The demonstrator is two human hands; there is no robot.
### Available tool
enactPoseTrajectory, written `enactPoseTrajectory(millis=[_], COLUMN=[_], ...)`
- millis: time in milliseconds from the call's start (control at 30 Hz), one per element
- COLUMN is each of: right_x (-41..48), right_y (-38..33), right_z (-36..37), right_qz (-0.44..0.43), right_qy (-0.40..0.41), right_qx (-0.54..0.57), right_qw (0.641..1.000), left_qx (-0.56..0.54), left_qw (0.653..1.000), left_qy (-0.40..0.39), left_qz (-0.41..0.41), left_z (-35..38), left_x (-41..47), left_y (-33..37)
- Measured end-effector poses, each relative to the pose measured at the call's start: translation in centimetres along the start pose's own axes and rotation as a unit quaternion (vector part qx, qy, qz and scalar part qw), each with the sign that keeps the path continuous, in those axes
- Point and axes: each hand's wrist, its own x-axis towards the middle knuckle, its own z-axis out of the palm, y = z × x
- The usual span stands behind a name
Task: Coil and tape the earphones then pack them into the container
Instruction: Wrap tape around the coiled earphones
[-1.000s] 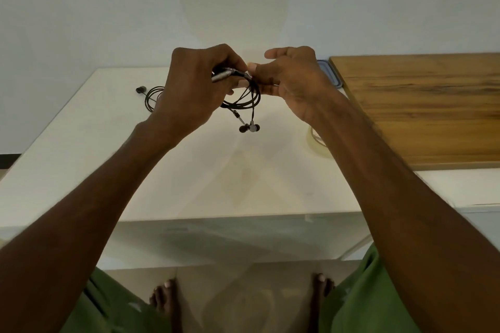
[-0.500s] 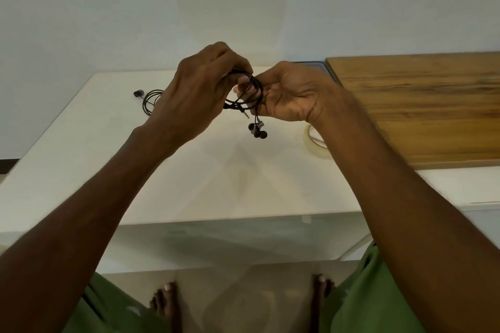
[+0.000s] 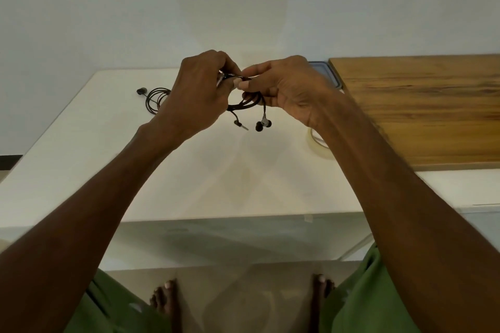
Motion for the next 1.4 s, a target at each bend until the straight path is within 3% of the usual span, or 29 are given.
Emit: enactPoseTrajectory(millis=[200, 433, 633, 833, 1133, 1267, 1400], right_x=[0.0, -0.2, -0.1, 0.0, 0.1, 0.4, 0.7], right_y=[-0.3, -0.3, 0.0, 0.5, 1.2, 1.5, 1.1], right_z=[0.2, 0.0, 0.2, 0.4, 0.8, 1.0, 0.7], right_qz=[0.054, 0.105, 0.065, -0.053, -0.148, -0.117, -0.003], right_qy=[0.027, -0.031, -0.022, 0.010, 0.059, 0.078, 0.124], right_qx=[0.008, 0.021, 0.003, -0.108, -0.200, -0.219, -0.057], right_qw=[0.998, 0.994, 0.998, 0.993, 0.967, 0.965, 0.991], left_qx=[-0.051, -0.114, -0.164, -0.311, -0.343, -0.304, -0.178], left_qw=[0.997, 0.984, 0.969, 0.913, 0.892, 0.909, 0.969], left_qy=[-0.042, -0.082, -0.078, -0.071, -0.111, -0.108, -0.065], left_qz=[-0.042, -0.106, -0.169, -0.254, -0.274, -0.264, -0.160], left_z=[-0.6, -0.8, -0.6, -1.0, -1.3, -0.7, 0.4], left_x=[-0.1, 0.0, 0.0, 0.3, 0.3, 0.1, 0.1], left_y=[0.6, 0.7, 0.2, 0.1, -0.2, -0.4, 0.1])
